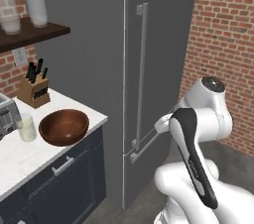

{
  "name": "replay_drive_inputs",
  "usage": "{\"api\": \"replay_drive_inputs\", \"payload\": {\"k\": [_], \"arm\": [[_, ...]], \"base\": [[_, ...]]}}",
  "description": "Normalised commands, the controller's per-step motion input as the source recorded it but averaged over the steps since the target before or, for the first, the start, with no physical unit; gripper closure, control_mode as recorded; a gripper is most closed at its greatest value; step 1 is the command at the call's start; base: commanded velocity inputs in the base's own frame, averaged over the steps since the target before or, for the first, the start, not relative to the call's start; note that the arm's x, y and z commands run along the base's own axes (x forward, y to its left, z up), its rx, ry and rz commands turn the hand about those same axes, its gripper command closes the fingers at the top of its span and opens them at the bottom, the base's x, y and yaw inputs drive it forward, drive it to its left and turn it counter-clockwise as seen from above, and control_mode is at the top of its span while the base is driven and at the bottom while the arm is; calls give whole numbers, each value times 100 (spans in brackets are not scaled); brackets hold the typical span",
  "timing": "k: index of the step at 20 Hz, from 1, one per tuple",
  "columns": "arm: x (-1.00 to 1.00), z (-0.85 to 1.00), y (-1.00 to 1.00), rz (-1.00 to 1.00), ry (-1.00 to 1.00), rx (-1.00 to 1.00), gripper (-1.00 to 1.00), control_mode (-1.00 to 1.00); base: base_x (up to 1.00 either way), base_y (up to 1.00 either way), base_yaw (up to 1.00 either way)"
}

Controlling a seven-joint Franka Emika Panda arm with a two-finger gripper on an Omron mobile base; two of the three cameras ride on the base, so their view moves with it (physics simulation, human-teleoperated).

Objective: Grab a lemon wedge from the fridge and one ice cube from the ice bowl, and put them in the glass of lemonade.

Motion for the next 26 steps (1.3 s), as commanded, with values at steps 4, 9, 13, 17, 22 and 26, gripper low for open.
{"api": "replay_drive_inputs", "payload": {"k": [4,9,13,17,22,26], "arm": [[29,50,-1,7,-25,12,-100,-100],[62,95,0,3,-27,4,-100,-100],[99,85,1,5,-9,-1,-100,-100],[100,4,2,0,0,-4,-100,-100],[100,-23,-3,3,0,1,-100,-100],[100,-44,0,5,0,6,-100,-100]], "base": [[0,0,0],[0,0,0],[0,0,0],[0,0,0],[0,0,0],[0,0,0]]}}
